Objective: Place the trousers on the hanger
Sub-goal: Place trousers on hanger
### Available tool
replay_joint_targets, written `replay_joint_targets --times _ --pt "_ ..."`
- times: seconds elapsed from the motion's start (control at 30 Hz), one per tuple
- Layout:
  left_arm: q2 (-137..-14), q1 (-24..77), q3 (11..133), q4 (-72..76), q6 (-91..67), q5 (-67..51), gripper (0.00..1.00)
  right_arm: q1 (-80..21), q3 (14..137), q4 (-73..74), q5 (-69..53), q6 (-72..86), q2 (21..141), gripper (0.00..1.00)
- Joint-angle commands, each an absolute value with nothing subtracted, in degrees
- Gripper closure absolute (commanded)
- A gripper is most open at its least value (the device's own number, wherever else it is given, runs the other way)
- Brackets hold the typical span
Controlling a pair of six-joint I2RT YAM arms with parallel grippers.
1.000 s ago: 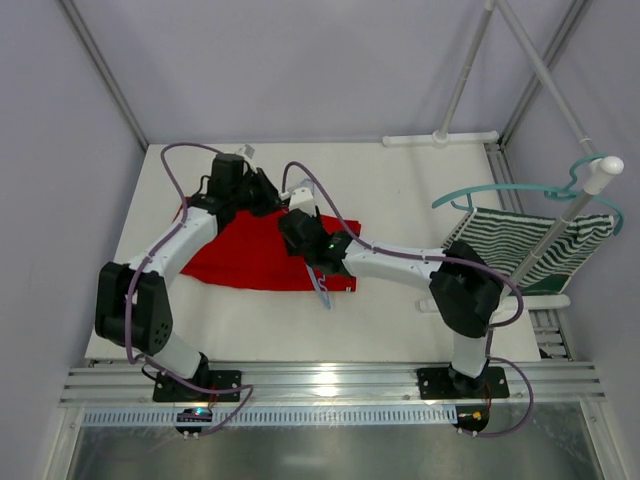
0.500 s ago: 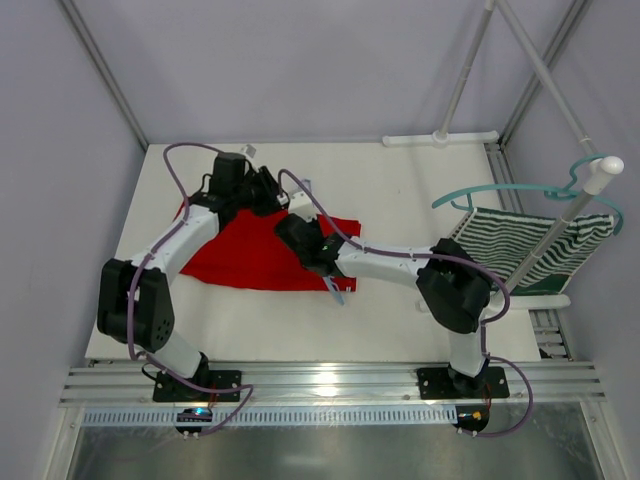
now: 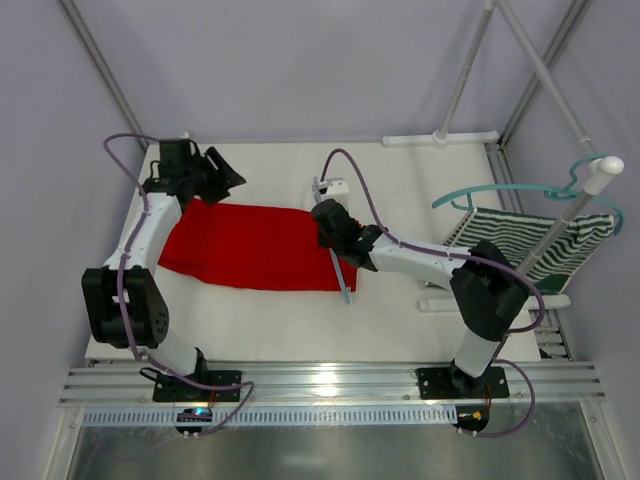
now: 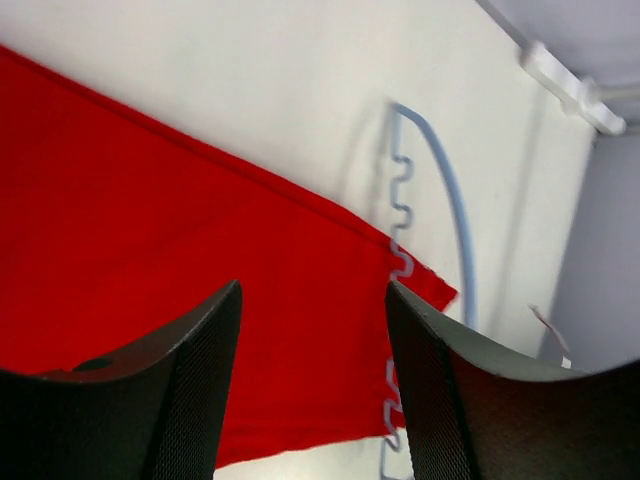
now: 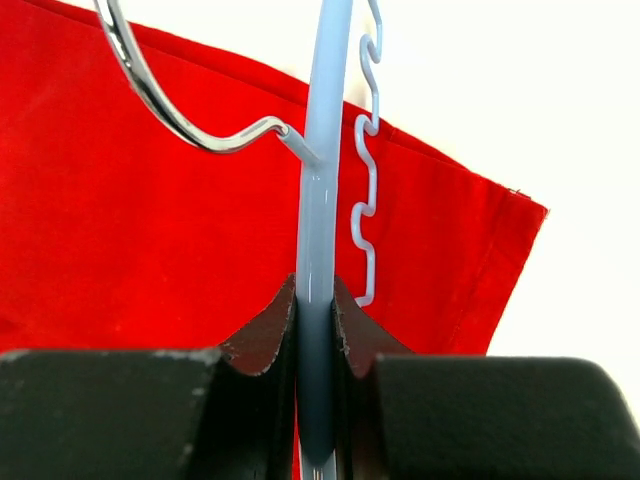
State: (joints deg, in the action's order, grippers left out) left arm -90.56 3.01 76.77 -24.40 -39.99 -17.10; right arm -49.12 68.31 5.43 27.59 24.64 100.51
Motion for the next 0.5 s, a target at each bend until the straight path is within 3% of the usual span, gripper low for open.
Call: replay_joint_targets --times 0.0,0.13,0.27,0.47 --pt "-90.9 -5.2 78.7 -30.0 -35.2 -14.7 0.4 -47.9 67.2 0.9 20.6 25.3 95.5 0.96" --pt "-94.8 -14.7 78.4 -33.6 -31.4 -10.4 0.41 -48.0 69.2 -3.5 11.2 29.2 94.5 0.96" --pt "-97.8 -21.5 76.1 -32.5 -33.0 -7.5 0.44 -48.2 71.2 -10.6 9.4 35.3 96.9 0.96" --pt "-101.6 -29.2 68.8 -30.5 -34.8 -3.0 0.37 -48.6 67.2 -24.3 9.7 46.4 103.6 0.96"
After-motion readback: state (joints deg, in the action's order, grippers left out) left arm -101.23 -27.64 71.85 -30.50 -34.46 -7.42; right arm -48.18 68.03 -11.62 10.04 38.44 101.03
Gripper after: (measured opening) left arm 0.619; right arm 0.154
